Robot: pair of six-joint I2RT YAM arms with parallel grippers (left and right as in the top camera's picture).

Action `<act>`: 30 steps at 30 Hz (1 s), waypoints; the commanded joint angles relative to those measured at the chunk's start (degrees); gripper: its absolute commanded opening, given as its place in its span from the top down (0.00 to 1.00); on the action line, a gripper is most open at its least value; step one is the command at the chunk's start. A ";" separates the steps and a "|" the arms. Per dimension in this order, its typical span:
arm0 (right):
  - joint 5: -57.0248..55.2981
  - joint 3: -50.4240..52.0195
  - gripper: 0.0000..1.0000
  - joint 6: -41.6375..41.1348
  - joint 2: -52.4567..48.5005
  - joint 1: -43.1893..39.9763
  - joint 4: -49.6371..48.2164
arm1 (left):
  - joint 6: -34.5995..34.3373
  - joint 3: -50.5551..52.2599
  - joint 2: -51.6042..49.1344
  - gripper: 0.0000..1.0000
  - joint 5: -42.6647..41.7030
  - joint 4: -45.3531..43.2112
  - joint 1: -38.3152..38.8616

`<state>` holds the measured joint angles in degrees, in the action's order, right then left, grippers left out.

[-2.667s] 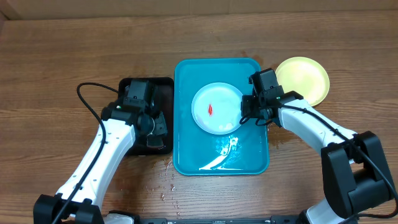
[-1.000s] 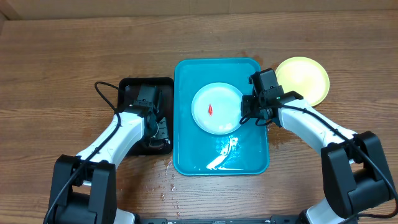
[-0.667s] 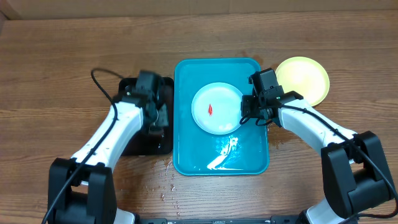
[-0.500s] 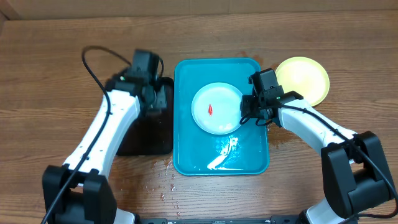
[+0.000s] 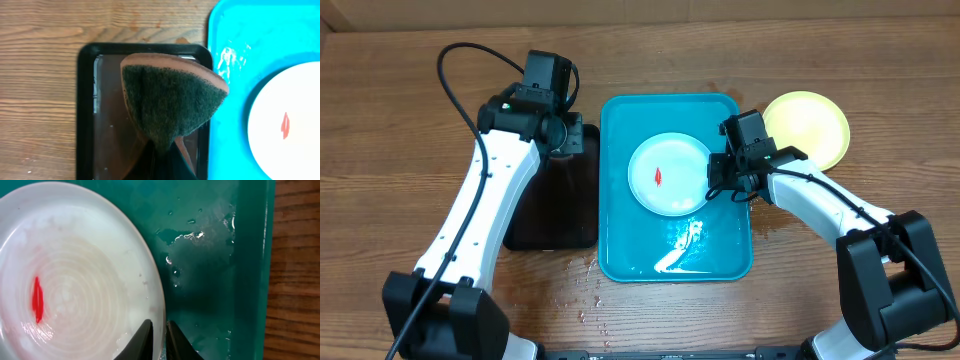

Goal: Clean dirty plates on tray and stack at the side
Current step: 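Lift the sponge with the left gripper over the white plate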

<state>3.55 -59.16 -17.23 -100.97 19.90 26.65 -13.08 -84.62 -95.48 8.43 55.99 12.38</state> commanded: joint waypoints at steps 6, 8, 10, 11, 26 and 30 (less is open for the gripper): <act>-0.52 -1.22 0.58 0.09 -0.33 -0.04 -0.13 | 1.11 2.93 -4.48 0.96 -3.76 -0.72 0.39; -0.52 -1.16 0.60 0.07 -0.37 -0.04 -0.20 | 1.11 2.93 -4.76 0.96 -4.02 -0.70 0.39; -0.52 -1.07 0.71 -0.61 -0.61 -0.04 -0.33 | 1.14 2.93 -4.76 0.96 -4.00 -0.48 0.39; -0.50 -1.05 0.75 -0.59 -0.83 -0.04 -0.42 | 1.16 2.93 -4.76 0.96 -3.96 -0.37 0.39; 5.57 -0.92 0.85 -0.59 -1.29 -0.04 1.44 | 1.11 2.93 -4.81 0.96 -4.70 0.37 0.39; 5.75 -0.92 0.82 -0.59 -1.29 -0.04 1.92 | 1.14 2.93 -4.81 0.96 -5.09 0.74 0.39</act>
<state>8.16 -59.20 -17.98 -101.86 19.90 28.62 -13.08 -81.71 -100.42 4.45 56.60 12.38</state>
